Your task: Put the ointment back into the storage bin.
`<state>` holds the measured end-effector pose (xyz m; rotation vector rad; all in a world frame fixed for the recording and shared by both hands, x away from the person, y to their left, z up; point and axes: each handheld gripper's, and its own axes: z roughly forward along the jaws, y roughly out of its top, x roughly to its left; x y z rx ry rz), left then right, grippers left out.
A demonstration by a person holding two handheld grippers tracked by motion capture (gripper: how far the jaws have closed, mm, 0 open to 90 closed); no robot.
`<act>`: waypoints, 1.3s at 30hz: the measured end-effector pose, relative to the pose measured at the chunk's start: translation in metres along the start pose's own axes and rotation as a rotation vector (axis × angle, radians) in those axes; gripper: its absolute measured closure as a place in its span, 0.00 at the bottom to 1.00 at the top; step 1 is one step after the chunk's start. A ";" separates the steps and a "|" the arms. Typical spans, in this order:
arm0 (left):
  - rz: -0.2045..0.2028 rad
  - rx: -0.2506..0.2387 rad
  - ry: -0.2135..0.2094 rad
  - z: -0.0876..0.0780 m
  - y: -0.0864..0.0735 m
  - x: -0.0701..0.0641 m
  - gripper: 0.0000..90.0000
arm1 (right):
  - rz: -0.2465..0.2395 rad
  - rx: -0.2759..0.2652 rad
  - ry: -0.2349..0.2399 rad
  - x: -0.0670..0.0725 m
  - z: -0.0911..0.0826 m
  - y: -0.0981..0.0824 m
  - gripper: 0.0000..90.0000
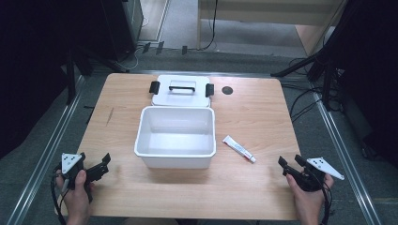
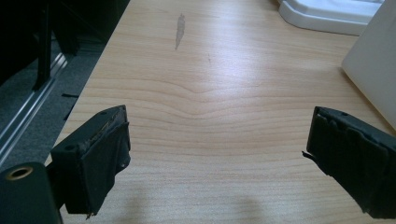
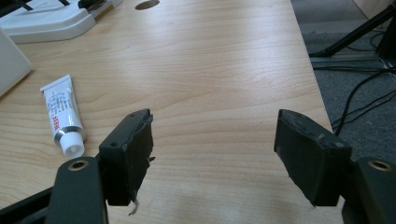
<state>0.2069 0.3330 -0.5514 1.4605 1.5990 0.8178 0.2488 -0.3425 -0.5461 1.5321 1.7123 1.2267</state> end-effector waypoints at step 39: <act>0.046 0.026 -0.034 0.002 0.000 -0.003 0.07 | -0.345 0.586 -0.006 0.063 0.041 0.077 0.36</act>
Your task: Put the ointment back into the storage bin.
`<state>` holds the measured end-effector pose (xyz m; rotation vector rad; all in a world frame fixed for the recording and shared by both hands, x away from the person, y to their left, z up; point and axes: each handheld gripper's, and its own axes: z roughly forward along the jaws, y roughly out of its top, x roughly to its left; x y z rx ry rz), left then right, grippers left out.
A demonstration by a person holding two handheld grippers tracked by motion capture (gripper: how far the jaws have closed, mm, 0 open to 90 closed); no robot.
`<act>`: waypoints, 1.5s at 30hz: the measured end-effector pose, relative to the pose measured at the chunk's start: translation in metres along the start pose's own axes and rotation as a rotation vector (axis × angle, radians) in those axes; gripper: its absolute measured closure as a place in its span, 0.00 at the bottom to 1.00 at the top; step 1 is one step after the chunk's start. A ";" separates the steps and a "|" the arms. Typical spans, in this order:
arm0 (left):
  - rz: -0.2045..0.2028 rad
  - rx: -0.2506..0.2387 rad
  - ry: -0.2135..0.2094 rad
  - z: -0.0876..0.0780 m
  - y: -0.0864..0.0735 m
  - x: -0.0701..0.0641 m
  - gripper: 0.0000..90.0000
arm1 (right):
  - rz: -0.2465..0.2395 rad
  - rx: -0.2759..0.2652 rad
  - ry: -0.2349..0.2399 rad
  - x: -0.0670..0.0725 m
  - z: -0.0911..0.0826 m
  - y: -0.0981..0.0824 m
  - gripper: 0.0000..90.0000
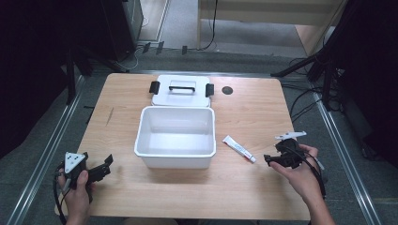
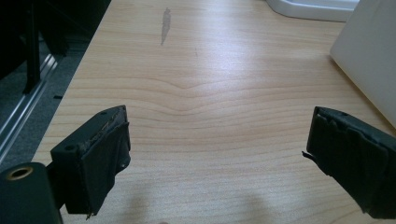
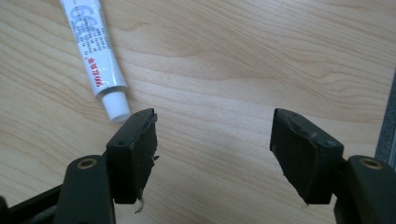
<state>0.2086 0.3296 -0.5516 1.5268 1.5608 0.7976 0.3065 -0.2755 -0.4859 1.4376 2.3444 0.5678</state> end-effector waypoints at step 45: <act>0.013 0.020 -0.020 0.002 0.001 -0.001 0.07 | -0.277 0.465 0.207 0.061 0.055 0.099 0.69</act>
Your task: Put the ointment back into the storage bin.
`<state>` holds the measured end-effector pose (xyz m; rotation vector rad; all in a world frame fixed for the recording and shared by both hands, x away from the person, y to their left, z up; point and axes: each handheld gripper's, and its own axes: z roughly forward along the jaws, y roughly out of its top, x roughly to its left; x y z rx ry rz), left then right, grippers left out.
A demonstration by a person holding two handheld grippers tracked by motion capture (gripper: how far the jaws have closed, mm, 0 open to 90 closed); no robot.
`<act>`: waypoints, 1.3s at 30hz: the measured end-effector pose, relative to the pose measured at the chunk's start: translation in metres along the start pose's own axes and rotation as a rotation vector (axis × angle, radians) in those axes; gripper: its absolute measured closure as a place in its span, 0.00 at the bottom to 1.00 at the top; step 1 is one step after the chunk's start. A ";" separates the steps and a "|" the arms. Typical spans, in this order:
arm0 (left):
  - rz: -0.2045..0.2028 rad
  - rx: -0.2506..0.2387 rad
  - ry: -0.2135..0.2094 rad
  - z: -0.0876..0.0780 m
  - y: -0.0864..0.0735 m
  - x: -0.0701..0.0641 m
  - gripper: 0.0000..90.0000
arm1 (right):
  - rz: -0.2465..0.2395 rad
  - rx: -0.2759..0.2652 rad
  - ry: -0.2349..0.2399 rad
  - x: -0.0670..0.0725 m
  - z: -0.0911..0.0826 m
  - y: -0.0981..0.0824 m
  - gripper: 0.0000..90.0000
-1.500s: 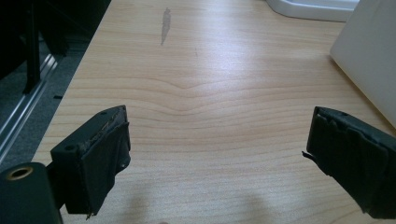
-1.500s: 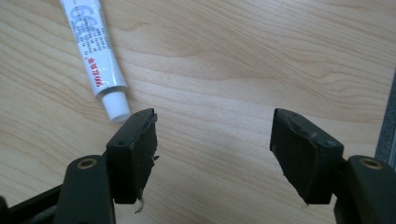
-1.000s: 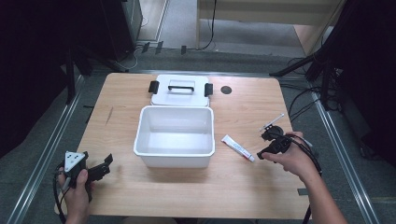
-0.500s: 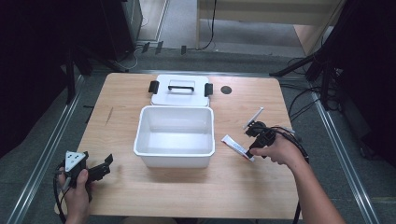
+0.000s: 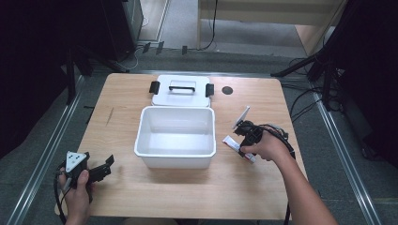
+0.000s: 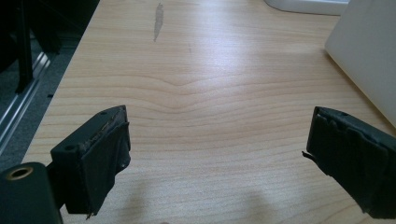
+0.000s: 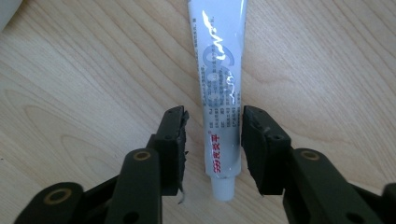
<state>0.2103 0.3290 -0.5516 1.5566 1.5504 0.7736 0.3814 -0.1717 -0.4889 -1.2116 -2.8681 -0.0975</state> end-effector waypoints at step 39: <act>0.001 0.004 0.003 0.000 0.000 0.000 0.08 | -0.022 0.021 -0.072 0.008 0.014 0.014 0.79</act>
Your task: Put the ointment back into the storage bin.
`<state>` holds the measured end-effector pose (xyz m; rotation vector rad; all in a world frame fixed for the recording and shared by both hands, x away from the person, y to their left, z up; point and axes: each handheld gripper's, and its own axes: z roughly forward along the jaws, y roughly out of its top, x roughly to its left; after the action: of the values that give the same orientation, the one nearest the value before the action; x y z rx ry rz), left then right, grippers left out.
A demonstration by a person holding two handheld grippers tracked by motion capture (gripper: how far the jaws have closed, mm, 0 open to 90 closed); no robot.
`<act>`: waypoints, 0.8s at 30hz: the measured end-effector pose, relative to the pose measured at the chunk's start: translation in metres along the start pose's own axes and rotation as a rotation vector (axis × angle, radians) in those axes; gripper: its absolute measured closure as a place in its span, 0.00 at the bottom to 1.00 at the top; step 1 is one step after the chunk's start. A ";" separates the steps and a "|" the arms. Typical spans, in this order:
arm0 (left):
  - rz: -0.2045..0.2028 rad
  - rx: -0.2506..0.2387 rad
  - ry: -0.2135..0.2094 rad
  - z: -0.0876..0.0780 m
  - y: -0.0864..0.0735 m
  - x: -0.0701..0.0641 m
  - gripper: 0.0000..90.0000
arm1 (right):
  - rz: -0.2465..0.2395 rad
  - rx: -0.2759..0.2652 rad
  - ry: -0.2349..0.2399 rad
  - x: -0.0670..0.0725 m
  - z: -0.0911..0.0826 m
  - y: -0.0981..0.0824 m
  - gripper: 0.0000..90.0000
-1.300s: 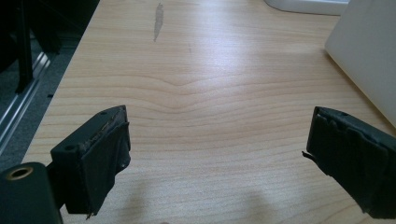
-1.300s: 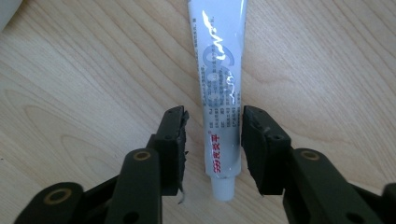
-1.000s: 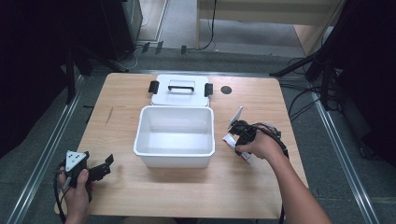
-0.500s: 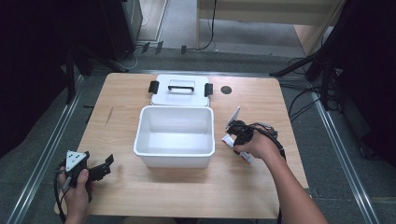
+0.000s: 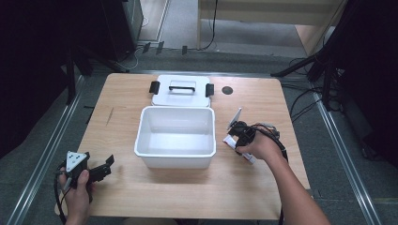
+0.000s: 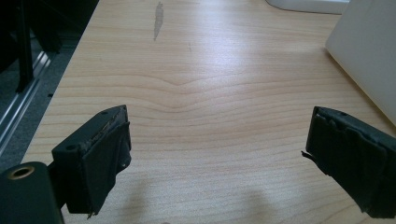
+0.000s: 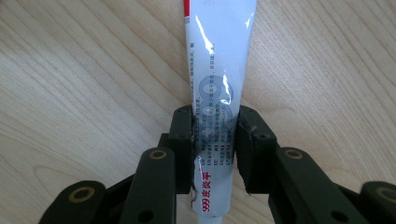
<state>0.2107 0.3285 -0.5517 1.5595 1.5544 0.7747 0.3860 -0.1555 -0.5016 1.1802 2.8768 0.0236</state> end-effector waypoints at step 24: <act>-0.013 -0.009 -0.002 -0.001 0.000 0.002 0.08 | 0.036 -0.091 0.030 -0.014 -0.040 -0.002 0.79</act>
<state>0.2098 0.3307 -0.5516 1.5416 1.5565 0.7717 0.3927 -0.1665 -0.4609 1.2250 2.8459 0.1727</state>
